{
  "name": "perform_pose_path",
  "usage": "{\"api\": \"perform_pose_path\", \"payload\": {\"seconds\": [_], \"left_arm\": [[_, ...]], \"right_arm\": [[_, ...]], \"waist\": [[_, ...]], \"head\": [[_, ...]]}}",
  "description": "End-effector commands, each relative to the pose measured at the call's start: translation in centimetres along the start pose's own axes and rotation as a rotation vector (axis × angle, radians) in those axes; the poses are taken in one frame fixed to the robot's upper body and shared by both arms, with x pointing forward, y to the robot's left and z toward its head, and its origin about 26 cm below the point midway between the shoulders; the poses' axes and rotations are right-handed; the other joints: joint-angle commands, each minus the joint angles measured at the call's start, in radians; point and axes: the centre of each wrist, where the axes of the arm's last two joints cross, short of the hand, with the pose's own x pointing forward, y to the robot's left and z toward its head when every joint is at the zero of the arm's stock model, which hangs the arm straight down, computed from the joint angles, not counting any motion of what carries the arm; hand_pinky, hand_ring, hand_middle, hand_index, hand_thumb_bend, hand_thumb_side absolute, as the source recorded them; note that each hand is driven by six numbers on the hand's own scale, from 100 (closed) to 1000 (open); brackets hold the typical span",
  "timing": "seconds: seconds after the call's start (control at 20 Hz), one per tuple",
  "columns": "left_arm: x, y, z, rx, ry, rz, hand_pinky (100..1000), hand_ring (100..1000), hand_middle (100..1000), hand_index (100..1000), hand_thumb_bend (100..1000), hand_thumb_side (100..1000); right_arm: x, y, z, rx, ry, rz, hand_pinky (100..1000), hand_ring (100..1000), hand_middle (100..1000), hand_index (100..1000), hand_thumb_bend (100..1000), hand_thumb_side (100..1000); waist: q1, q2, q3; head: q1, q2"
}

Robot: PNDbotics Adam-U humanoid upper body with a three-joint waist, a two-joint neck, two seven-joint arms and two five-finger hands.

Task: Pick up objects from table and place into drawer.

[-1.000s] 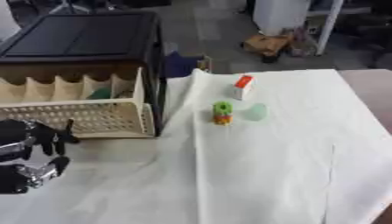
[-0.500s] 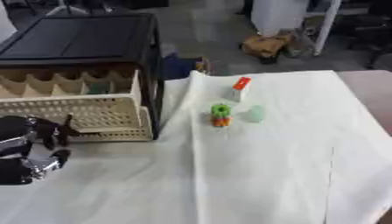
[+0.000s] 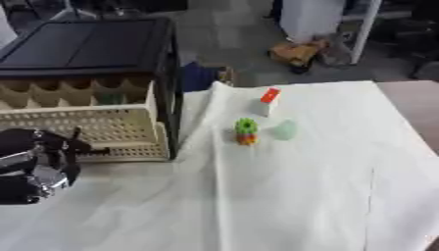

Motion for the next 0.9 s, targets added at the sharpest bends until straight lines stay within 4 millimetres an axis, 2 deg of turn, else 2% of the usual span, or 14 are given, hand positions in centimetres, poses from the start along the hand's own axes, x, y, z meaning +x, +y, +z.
{"api": "perform_pose_path", "payload": {"seconds": [0.05, 0.55, 0.9], "left_arm": [[-0.2, 1.5, 0.3, 0.058, 0.017, -0.032, 452, 750, 728, 965, 100, 1000], [-1.0, 2.1, -1.0, 0.140, 0.027, -0.062, 446, 752, 742, 983, 100, 1000], [-1.0, 2.2, -1.2, 0.152, 0.017, -0.061, 445, 752, 744, 991, 100, 1000]], "right_arm": [[0.7, -0.8, -0.7, -0.026, -0.036, 0.012, 587, 596, 548, 734, 100, 943], [0.7, -0.9, -0.7, -0.023, -0.038, 0.014, 589, 597, 549, 733, 100, 940], [0.6, -1.0, -0.7, -0.022, -0.033, 0.019, 590, 589, 548, 732, 100, 952]], "waist": [[0.001, -0.014, -0.002], [0.004, -0.010, -0.009], [0.007, -0.008, -0.011]], "head": [[0.002, -0.016], [0.002, -0.017], [0.005, -0.015]]}}
